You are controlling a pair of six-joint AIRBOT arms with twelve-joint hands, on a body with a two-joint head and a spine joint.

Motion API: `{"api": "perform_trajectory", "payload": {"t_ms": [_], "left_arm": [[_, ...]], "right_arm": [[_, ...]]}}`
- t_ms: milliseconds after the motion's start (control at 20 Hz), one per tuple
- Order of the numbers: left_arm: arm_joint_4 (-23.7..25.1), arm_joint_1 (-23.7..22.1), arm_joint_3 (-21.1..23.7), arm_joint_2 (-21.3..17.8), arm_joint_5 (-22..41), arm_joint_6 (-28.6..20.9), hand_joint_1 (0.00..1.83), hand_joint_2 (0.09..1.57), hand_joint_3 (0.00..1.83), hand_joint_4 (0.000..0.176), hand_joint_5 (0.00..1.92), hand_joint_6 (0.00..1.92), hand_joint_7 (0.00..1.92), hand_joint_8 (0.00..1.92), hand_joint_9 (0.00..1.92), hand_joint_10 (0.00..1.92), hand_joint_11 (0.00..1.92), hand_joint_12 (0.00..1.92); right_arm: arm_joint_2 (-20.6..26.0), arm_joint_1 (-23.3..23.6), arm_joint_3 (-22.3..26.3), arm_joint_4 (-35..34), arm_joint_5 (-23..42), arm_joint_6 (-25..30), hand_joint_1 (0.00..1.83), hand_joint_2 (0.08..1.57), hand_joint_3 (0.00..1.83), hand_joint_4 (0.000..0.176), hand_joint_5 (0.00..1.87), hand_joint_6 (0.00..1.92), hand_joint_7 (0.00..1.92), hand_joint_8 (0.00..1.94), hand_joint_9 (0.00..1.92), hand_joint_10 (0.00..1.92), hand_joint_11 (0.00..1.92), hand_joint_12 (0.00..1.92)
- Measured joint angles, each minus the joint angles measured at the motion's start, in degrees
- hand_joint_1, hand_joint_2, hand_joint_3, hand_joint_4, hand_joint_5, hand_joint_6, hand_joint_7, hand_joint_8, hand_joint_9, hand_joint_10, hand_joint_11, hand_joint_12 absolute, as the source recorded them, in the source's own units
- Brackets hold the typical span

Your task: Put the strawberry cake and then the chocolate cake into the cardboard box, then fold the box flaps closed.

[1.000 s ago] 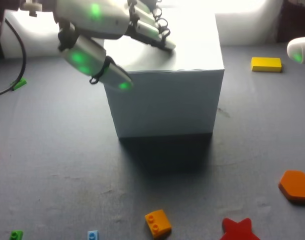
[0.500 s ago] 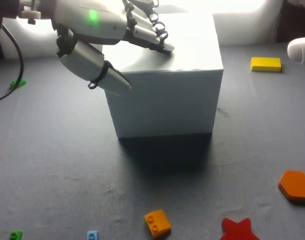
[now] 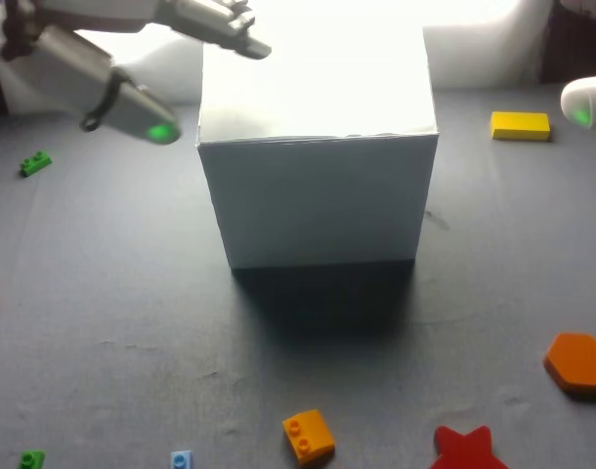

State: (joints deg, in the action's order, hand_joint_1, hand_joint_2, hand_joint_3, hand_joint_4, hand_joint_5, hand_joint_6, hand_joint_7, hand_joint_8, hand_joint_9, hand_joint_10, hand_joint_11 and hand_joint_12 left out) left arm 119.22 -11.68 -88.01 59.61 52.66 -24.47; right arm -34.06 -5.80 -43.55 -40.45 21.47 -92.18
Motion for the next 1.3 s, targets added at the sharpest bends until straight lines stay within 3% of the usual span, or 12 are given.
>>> {"api": "perform_trajectory", "payload": {"t_ms": [500,550,650,700,800,850,900,1050,1150,1200,1250,1300], "left_arm": [[3.7,3.1,12.8,-13.9,2.9,-4.0,0.00,1.24,0.00,0.000,0.32,0.01,0.39,0.01,0.42,0.02,0.02,1.15],[3.5,4.2,13.9,-14.8,3.0,-4.1,0.00,1.25,0.00,0.000,0.41,0.02,0.52,0.02,0.54,0.04,0.09,1.23],[3.8,5.9,16.4,-16.9,3.5,-4.2,0.03,1.24,0.00,0.000,0.67,0.05,0.87,0.06,0.85,0.16,0.30,1.32],[3.8,6.6,17.6,-18.0,3.6,-4.4,0.01,1.25,0.00,0.000,0.80,0.04,1.03,0.06,0.94,0.33,0.43,1.44],[3.3,7.8,20.5,-20.3,3.5,-4.7,0.00,1.25,0.00,0.000,1.00,0.07,1.25,0.21,0.89,1.12,0.52,1.63],[2.5,8.5,21.8,-21.2,3.6,-4.9,0.00,1.29,0.00,0.000,1.05,0.14,1.15,0.62,0.86,1.42,0.56,1.80],[1.8,10.0,23.5,-22.2,3.8,-5.2,0.00,1.33,0.01,0.000,1.00,0.58,1.08,0.91,0.87,1.51,0.62,1.85],[0.9,12.5,27.1,-24.8,4.7,-5.9,0.00,1.43,0.01,0.000,0.89,1.53,1.04,1.48,0.98,1.76,0.86,1.92],[-1.2,13.0,28.7,-27.0,4.5,-6.5,0.13,1.47,0.01,0.000,0.98,1.75,1.13,1.64,1.11,1.83,1.02,1.92],[-1.8,13.6,29.3,-27.9,4.6,-6.8,0.20,1.51,0.01,0.000,1.01,1.87,1.12,1.78,1.14,1.90,1.08,1.92],[-1.6,13.7,29.9,-28.8,5.2,-7.1,0.24,1.52,0.01,0.000,0.99,1.91,1.10,1.85,1.14,1.92,1.10,1.92],[-1.7,13.8,30.3,-29.9,6.0,-7.4,0.33,1.50,0.00,0.000,0.97,1.91,1.10,1.91,1.16,1.92,1.13,1.92]], "right_arm": [[0.0,0.0,0.5,1.2,-1.5,-0.7,0.01,1.19,0.00,0.000,0.29,0.03,0.39,0.02,0.38,0.03,0.00,1.07],[0.1,0.0,0.6,1.8,-2.1,-0.7,0.06,1.18,0.00,0.000,0.45,0.06,0.58,0.05,0.55,0.11,0.00,1.28],[0.1,0.0,0.8,2.2,-3.0,-0.8,0.15,1.19,0.00,0.000,0.71,0.08,0.88,0.13,0.56,0.88,0.13,1.68],[0.1,0.0,0.9,2.3,-3.3,-0.8,0.04,1.21,0.00,0.000,0.87,0.26,0.99,0.33,0.62,1.22,0.25,1.85],[0.1,0.0,1.0,2.5,-3.8,-0.8,0.00,1.22,0.00,0.000,0.95,0.82,1.15,0.41,0.76,1.30,0.33,1.92],[0.1,0.0,1.0,2.6,-3.8,-0.8,0.00,1.24,0.00,0.000,0.91,1.02,1.13,0.77,0.79,1.51,0.43,1.92],[0.1,0.0,1.3,3.0,-3.7,-0.7,0.00,1.28,0.01,0.000,0.89,1.34,1.08,1.20,0.88,1.71,0.62,1.92],[0.1,0.0,1.7,4.3,-3.8,-0.7,0.00,1.38,0.02,0.000,1.05,1.67,1.24,1.63,1.17,1.90,1.06,1.92],[0.2,0.0,1.8,4.5,-4.0,-0.7,0.00,1.50,0.03,0.000,1.21,1.71,1.37,1.75,1.35,1.92,1.24,1.92],[0.2,0.0,1.8,4.5,-4.2,-0.7,0.00,1.56,0.08,0.139,1.22,1.83,1.37,1.88,1.41,1.92,1.34,1.92],[0.2,0.0,1.8,4.5,-4.5,-0.7,0.03,1.57,0.11,0.169,1.21,1.90,1.37,1.93,1.42,1.92,1.37,1.92],[0.2,0.0,1.8,4.5,-5.0,-0.7,0.09,1.57,0.10,0.175,1.22,1.92,1.37,1.94,1.42,1.92,1.41,1.92]]}}
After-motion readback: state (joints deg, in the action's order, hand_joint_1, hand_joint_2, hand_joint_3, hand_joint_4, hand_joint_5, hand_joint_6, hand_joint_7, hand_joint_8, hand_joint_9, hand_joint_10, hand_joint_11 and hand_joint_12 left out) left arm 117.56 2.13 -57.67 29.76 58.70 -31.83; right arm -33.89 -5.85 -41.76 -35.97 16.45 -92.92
